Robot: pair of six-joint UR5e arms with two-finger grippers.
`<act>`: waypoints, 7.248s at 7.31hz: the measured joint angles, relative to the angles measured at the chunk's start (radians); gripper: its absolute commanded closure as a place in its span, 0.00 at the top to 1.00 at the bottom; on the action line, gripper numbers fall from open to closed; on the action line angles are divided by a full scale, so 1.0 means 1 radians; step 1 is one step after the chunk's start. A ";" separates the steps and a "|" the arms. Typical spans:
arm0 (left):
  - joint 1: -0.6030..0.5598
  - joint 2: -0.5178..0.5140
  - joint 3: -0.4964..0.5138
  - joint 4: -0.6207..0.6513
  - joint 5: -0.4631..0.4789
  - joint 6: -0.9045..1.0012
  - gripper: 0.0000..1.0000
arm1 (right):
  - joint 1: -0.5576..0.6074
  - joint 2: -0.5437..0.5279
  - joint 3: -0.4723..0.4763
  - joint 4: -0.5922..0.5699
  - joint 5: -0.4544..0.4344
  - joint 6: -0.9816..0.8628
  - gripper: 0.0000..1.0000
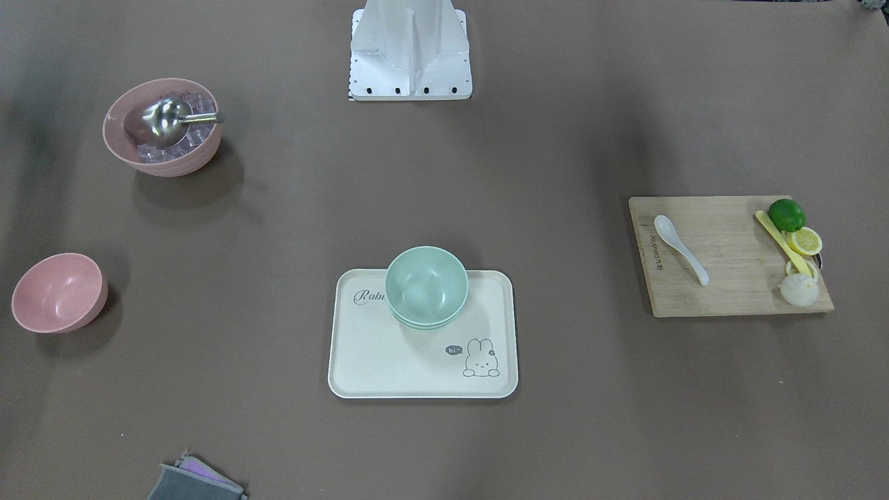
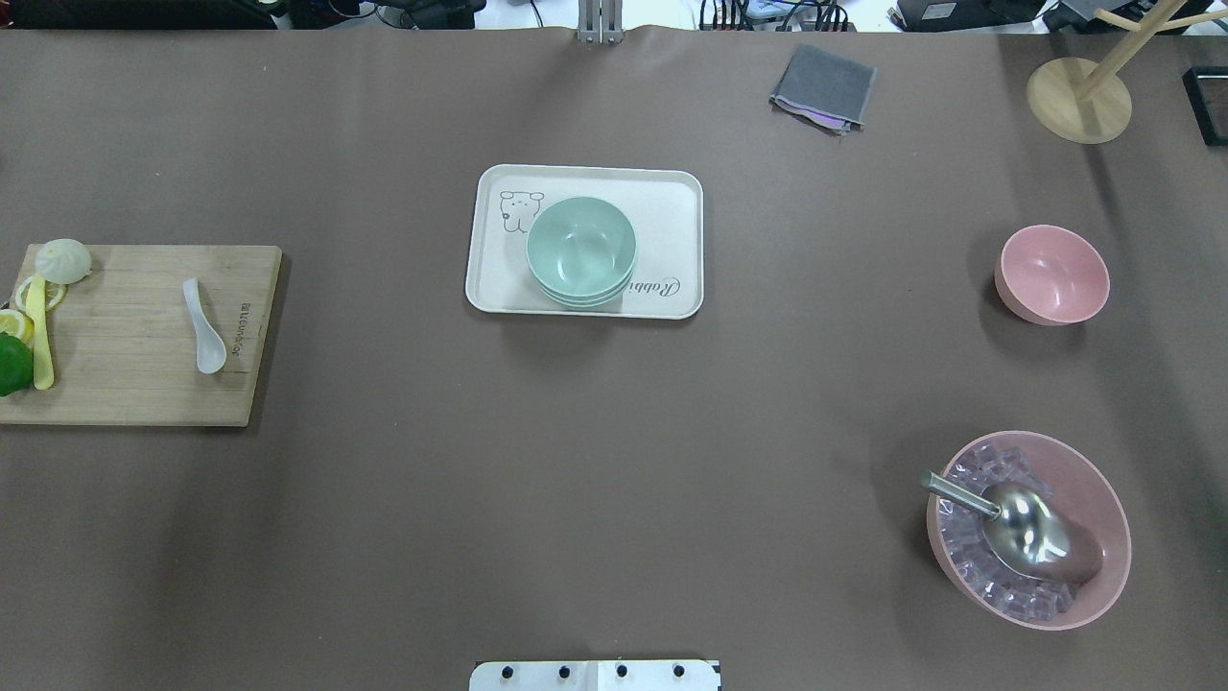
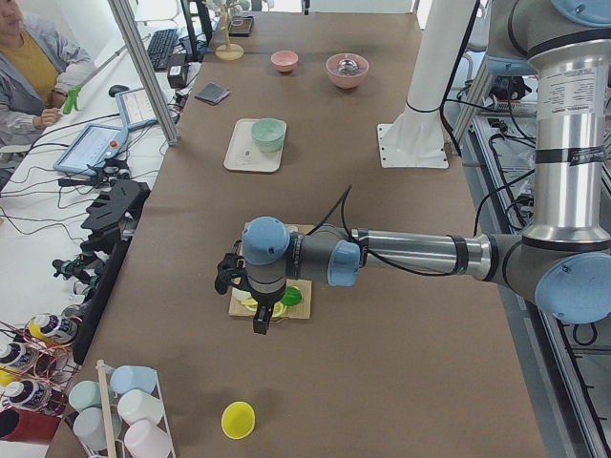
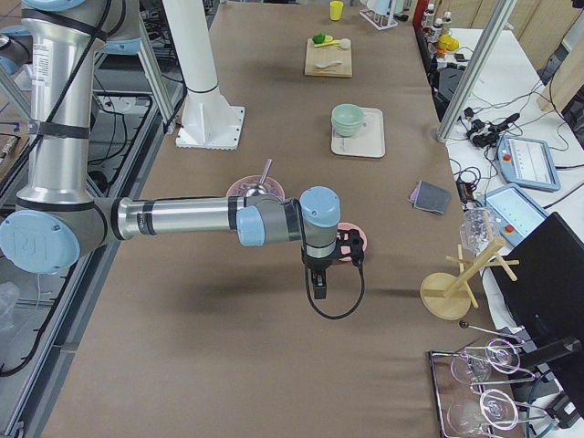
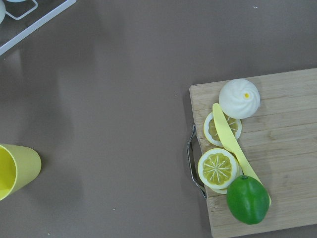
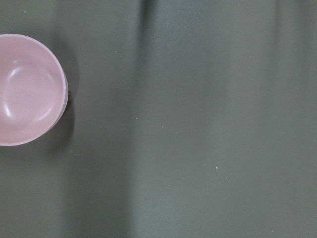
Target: Stack pink bowl on green and place spoon
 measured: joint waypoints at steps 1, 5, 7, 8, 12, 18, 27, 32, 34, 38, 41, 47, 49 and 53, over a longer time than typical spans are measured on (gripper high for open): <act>0.000 0.010 0.002 -0.021 0.000 -0.002 0.98 | 0.001 -0.005 0.000 0.006 0.000 0.000 1.00; 0.000 0.018 -0.001 -0.042 0.001 -0.047 0.98 | 0.004 -0.007 -0.005 0.033 -0.002 0.004 1.00; 0.000 0.019 0.005 -0.025 -0.004 -0.056 0.98 | 0.004 -0.008 0.001 0.036 0.000 0.004 1.00; 0.000 0.024 0.004 -0.023 -0.007 -0.056 0.98 | 0.004 -0.007 0.003 0.049 0.001 0.004 1.00; 0.001 0.036 -0.014 -0.033 -0.012 -0.058 0.98 | 0.003 -0.010 0.007 0.085 0.010 0.009 1.00; 0.003 0.035 -0.019 -0.054 -0.011 -0.055 0.98 | -0.001 -0.006 0.009 0.102 0.005 0.007 1.00; 0.016 0.038 -0.010 -0.095 -0.011 -0.056 0.98 | -0.151 0.108 -0.100 0.173 -0.035 0.180 0.80; 0.025 0.036 -0.010 -0.095 -0.011 -0.057 0.98 | -0.333 0.345 -0.350 0.200 -0.043 0.392 0.55; 0.027 0.034 -0.010 -0.095 -0.010 -0.057 0.98 | -0.345 0.345 -0.362 0.202 -0.045 0.393 0.53; 0.028 0.033 -0.011 -0.095 -0.011 -0.057 0.98 | -0.337 0.362 -0.362 0.200 -0.045 0.373 0.27; 0.028 0.032 -0.011 -0.096 -0.011 -0.057 0.98 | -0.336 0.360 -0.376 0.199 -0.042 0.384 0.00; 0.211 -0.001 -0.006 -0.202 0.017 -0.359 0.97 | -0.361 0.567 -0.302 0.187 0.115 0.823 0.00; 0.349 -0.096 0.015 -0.241 0.067 -0.644 0.97 | -0.451 0.676 -0.240 0.187 0.078 1.071 0.00; 0.479 -0.270 0.085 -0.239 0.085 -1.072 0.97 | -0.654 0.906 -0.224 0.066 -0.127 1.216 0.00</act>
